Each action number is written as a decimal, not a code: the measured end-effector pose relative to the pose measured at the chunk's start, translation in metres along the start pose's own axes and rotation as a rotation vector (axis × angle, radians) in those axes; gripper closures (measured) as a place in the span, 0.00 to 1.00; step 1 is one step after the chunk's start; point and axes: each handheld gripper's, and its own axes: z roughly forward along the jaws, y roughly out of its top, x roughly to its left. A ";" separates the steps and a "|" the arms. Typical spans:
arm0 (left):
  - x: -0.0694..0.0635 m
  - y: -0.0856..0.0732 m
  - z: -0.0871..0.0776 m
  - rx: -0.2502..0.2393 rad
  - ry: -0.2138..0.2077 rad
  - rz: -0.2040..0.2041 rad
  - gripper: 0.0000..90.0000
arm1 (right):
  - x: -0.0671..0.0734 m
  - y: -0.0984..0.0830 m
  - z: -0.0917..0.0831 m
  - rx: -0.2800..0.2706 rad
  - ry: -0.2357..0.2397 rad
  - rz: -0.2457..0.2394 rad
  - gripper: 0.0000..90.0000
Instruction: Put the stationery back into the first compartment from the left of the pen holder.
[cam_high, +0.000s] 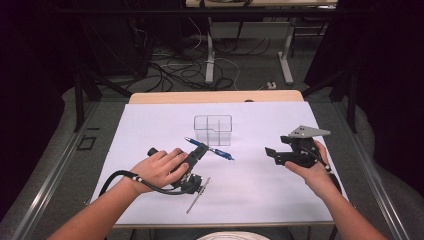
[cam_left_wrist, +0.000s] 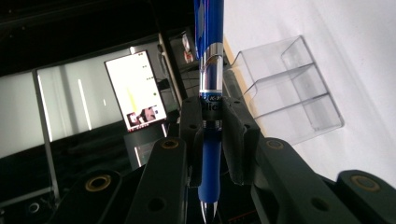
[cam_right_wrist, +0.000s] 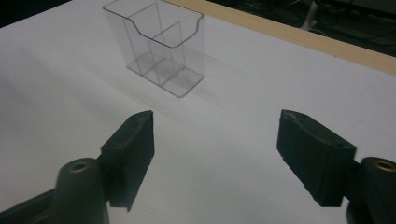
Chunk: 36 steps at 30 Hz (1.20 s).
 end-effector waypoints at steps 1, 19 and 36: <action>0.000 0.002 0.000 0.000 -0.003 0.008 0.88 | 0.001 0.005 0.000 0.012 0.013 -0.022 0.37; -0.003 0.009 0.003 0.005 -0.038 0.043 0.88 | 0.047 0.076 0.023 0.282 0.229 -0.182 0.49; -0.007 0.021 0.005 0.022 -0.074 0.145 0.88 | 0.088 0.096 0.055 0.479 0.381 -0.249 0.63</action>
